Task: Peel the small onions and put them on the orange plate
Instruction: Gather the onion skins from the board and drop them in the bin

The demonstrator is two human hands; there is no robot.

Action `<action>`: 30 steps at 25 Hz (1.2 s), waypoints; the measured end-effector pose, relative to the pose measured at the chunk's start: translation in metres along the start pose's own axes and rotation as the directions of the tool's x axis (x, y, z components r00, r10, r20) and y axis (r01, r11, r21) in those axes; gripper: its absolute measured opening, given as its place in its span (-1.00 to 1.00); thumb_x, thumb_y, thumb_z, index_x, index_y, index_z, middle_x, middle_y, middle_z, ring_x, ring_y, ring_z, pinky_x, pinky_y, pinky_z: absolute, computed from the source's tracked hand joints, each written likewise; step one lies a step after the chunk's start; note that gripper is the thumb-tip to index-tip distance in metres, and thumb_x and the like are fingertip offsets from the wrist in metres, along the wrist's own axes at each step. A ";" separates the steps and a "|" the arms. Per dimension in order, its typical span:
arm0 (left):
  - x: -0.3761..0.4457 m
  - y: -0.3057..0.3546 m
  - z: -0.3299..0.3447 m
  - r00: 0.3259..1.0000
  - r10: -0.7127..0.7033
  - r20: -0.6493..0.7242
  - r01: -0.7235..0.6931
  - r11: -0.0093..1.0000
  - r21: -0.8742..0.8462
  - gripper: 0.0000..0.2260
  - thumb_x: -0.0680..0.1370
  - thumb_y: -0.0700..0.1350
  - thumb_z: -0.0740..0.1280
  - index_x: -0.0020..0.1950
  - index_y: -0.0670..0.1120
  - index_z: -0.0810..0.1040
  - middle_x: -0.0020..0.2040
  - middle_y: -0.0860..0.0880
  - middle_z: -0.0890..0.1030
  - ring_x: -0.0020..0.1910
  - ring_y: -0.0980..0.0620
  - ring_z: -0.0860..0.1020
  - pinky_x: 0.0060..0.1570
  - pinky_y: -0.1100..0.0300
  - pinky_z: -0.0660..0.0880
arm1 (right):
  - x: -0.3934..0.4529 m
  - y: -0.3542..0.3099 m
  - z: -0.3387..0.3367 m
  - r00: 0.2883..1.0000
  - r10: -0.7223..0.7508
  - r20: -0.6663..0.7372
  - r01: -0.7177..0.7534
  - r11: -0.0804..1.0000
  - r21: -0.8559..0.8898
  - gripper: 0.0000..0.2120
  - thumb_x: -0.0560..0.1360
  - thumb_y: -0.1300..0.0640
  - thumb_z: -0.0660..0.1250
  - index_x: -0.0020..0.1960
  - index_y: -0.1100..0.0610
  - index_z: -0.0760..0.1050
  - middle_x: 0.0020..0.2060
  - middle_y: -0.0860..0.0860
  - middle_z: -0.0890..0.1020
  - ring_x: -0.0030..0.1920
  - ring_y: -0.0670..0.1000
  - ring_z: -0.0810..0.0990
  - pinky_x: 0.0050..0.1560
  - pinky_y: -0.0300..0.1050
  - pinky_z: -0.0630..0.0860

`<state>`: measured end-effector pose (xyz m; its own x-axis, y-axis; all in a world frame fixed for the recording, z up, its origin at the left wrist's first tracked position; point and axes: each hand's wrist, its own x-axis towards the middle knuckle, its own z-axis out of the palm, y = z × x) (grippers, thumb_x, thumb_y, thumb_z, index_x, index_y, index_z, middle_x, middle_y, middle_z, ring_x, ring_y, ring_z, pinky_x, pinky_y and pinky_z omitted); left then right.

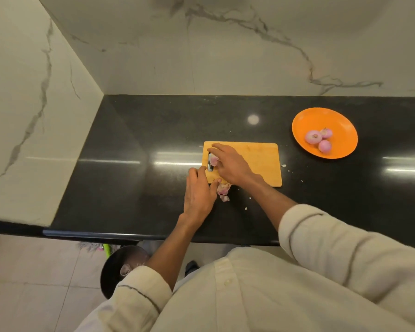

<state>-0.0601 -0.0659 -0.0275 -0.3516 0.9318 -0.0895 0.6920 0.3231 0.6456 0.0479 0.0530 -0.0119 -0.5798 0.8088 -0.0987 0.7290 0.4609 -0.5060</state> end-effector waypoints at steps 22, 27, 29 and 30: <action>0.056 0.012 0.012 0.981 0.170 0.097 -0.189 0.953 0.236 -0.77 0.64 -0.29 0.37 0.29 -0.18 0.63 0.24 -0.15 0.56 0.19 -0.11 0.55 0.10 0.04 0.57 | -0.053 0.009 0.003 0.988 0.137 -0.068 -0.113 0.954 0.277 -0.47 0.59 0.39 0.32 0.53 0.12 0.43 0.40 0.08 0.58 0.39 0.09 0.56 0.34 -0.03 0.50; 0.052 0.008 0.007 0.981 0.139 0.136 -0.161 0.973 0.167 -0.71 0.64 -0.25 0.42 0.37 -0.14 0.62 0.26 -0.11 0.58 0.22 -0.08 0.57 0.18 0.01 0.58 | -0.006 0.030 -0.015 0.987 0.159 0.026 -0.161 0.972 0.172 -0.26 0.54 0.48 0.23 0.67 0.15 0.21 0.67 0.08 0.24 0.66 0.08 0.20 0.62 0.00 0.20; 0.052 0.007 0.005 0.975 0.157 0.155 -0.184 0.966 0.181 -0.69 0.61 -0.26 0.47 0.36 -0.14 0.63 0.27 -0.09 0.60 0.23 -0.07 0.57 0.20 0.01 0.58 | 0.006 0.030 -0.012 0.989 0.097 0.111 -0.102 0.994 0.043 -0.25 0.55 0.45 0.26 0.69 0.17 0.15 0.70 0.07 0.14 0.69 0.10 0.13 0.65 0.06 0.17; 0.051 0.006 0.004 0.973 0.174 0.149 -0.198 0.965 0.170 -0.71 0.62 -0.24 0.47 0.34 -0.14 0.64 0.26 -0.07 0.61 0.23 -0.06 0.57 0.21 0.01 0.58 | 0.007 0.031 -0.011 0.989 0.064 0.133 -0.064 0.998 -0.006 -0.26 0.57 0.41 0.30 0.69 0.17 0.16 0.70 0.08 0.13 0.68 0.10 0.14 0.65 0.08 0.19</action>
<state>-0.0710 -0.0155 -0.0313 -0.1283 0.9879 -0.0875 0.8450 0.1551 0.5118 0.0706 0.0765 -0.0184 -0.5749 0.7810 -0.2442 0.7668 0.4100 -0.4939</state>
